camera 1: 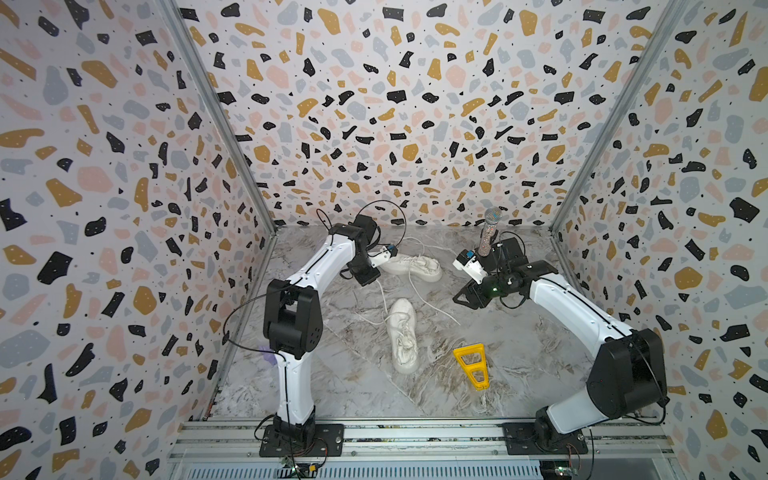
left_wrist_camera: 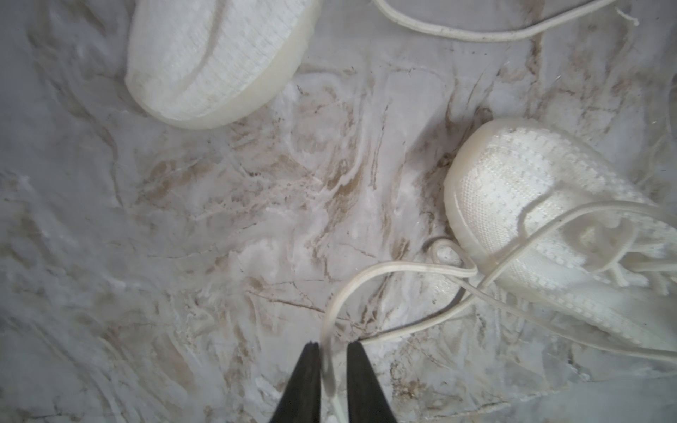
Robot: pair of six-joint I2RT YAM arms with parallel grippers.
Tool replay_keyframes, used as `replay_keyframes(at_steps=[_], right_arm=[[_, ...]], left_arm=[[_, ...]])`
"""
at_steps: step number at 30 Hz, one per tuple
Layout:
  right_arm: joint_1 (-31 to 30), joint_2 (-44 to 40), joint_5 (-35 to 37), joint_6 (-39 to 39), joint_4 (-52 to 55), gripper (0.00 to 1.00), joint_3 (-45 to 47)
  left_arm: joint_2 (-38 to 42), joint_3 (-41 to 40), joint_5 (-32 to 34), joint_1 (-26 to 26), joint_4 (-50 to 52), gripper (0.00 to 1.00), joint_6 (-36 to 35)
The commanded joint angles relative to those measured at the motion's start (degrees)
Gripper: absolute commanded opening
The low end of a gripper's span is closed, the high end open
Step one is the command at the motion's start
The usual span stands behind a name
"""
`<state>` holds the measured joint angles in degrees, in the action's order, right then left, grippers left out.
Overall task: Tie the shoes
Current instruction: Cross the shoelace with the shoelace.
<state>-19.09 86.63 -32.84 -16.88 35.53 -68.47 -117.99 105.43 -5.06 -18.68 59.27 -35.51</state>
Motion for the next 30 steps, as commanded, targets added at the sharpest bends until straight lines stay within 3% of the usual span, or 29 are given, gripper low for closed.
replay_keyframes(at_steps=[1,4,8,11,16,30], right_arm=[[0.37,-2.53,0.49,-1.92,-0.56,0.53,2.21],[0.55,-3.52,0.63,-1.84,-2.09,0.53,4.33],[0.96,-4.39,0.76,-1.71,-3.10,0.53,5.57],[1.17,-4.37,0.76,-1.66,-3.61,0.53,5.98],[1.47,-4.34,0.85,-1.42,-3.80,0.53,6.21],[2.04,-4.26,0.41,-1.22,-4.83,0.53,7.69]], left_arm=[[0.52,1.74,-1.02,0.20,1.69,0.42,4.29],[2.82,-1.02,-3.73,1.28,1.33,0.58,6.99],[7.52,-9.35,-10.33,2.39,0.34,0.70,8.87],[9.44,-14.71,-16.57,1.96,0.07,0.71,9.70],[6.66,-16.27,-21.87,0.69,-0.82,0.68,11.79],[-2.80,-13.38,-26.55,0.44,-0.39,0.61,8.99]])
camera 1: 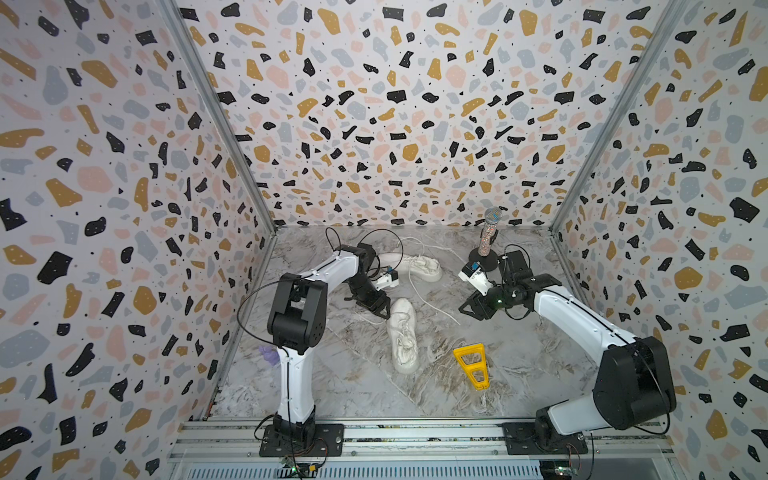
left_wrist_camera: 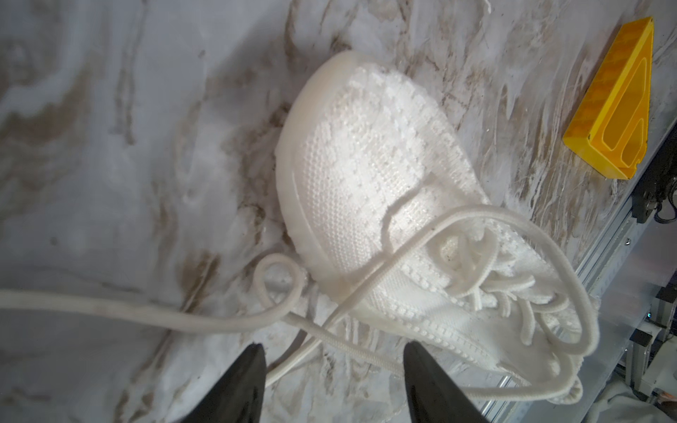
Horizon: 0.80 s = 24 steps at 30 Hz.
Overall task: Tie the shoes
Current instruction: Cross the shoelace with the shoelace.
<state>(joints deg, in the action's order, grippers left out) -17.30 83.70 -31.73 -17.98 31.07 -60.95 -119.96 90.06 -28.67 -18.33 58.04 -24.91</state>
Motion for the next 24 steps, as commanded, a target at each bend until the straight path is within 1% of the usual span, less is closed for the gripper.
replay_keyframes(at_steps=[1,10,18,24], right_arm=[[0.25,-1.30,-0.71,-0.13,-0.39,0.53,0.13],[0.26,-0.74,-0.97,0.05,-0.70,0.52,0.31],[0.25,-0.95,-0.97,-0.04,-0.84,0.52,0.48],[0.25,-0.76,-1.21,-0.04,-0.81,0.52,0.48]], left_arm=[[-1.33,1.96,-3.33,0.13,1.08,0.59,-1.87],[-2.98,1.47,-5.12,0.05,1.72,0.51,-2.47],[-2.11,-1.11,-5.94,0.05,1.81,0.50,-2.89],[0.88,-3.46,-5.23,0.40,1.40,0.50,-3.00]])
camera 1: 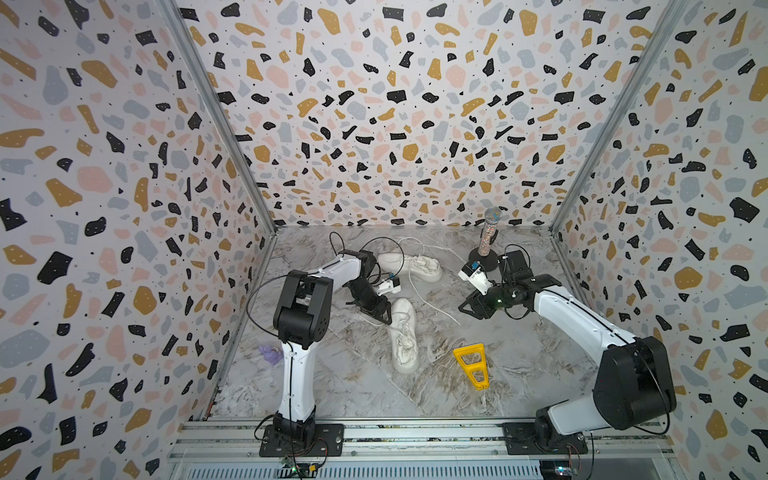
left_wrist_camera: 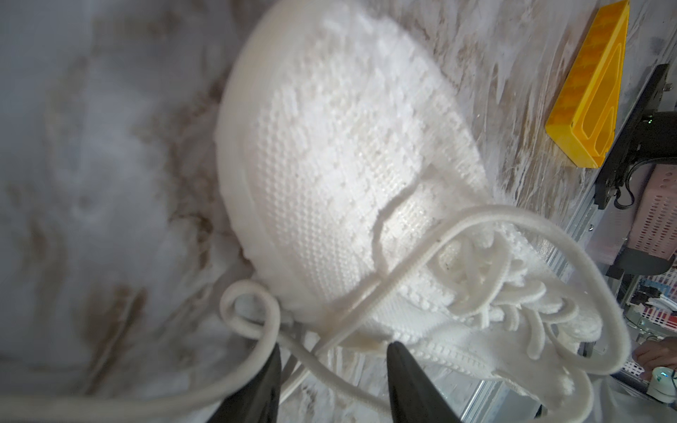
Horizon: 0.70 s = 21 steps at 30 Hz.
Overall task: Tie the shoes
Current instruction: Cross the shoelace with the shoelace.
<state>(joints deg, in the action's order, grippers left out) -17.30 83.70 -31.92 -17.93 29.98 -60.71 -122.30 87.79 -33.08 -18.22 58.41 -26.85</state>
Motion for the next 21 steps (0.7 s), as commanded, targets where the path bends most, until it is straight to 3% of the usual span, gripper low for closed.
replay_keyframes(at_steps=[1,21], right_arm=[[0.25,-0.82,-1.05,-0.08,0.25,0.52,0.24],[0.35,-0.12,-0.95,-0.35,0.28,0.51,0.24]], left_arm=[[3.55,-1.51,-0.75,0.29,0.87,0.50,-1.10],[-0.55,-2.88,-4.49,-0.06,-0.20,0.38,-1.80]])
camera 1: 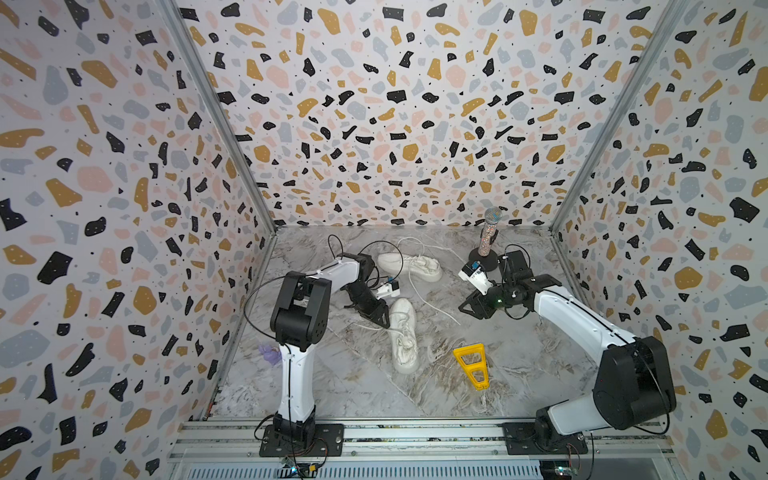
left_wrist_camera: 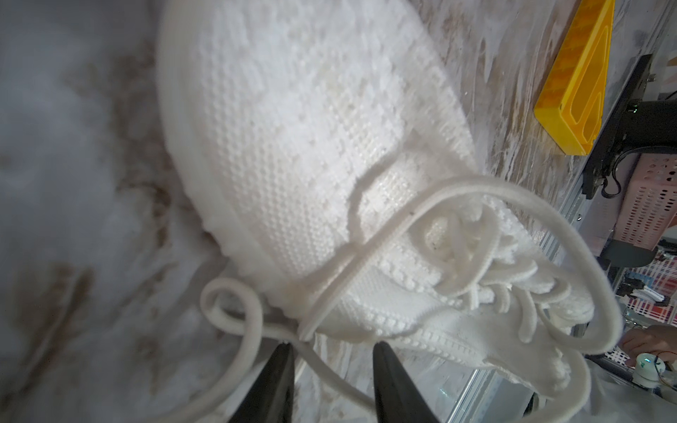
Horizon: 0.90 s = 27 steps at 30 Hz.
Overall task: Tie the shoes
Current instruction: Cross the shoelace with the shoelace.
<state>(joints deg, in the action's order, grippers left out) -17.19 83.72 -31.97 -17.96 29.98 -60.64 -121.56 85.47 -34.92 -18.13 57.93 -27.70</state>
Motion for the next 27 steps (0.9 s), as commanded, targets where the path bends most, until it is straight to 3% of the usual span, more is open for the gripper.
replay_keyframes(at_steps=[1,5,15,27], right_arm=[[0.22,-0.14,-0.91,-0.33,0.26,0.51,0.17],[0.23,-0.05,-0.91,-0.39,0.26,0.51,0.26],[0.23,0.08,-1.19,-0.41,0.17,0.51,0.26],[0.23,0.12,-1.34,-0.41,0.20,0.51,0.17]], left_arm=[[-1.47,-0.41,-3.16,-0.15,0.26,0.37,-0.93],[-1.69,0.03,-4.19,-0.14,0.21,0.31,-1.04],[-0.03,-0.65,-2.41,0.44,-1.25,0.00,-0.15],[5.28,-2.26,-3.31,2.22,-1.64,0.00,-1.47]])
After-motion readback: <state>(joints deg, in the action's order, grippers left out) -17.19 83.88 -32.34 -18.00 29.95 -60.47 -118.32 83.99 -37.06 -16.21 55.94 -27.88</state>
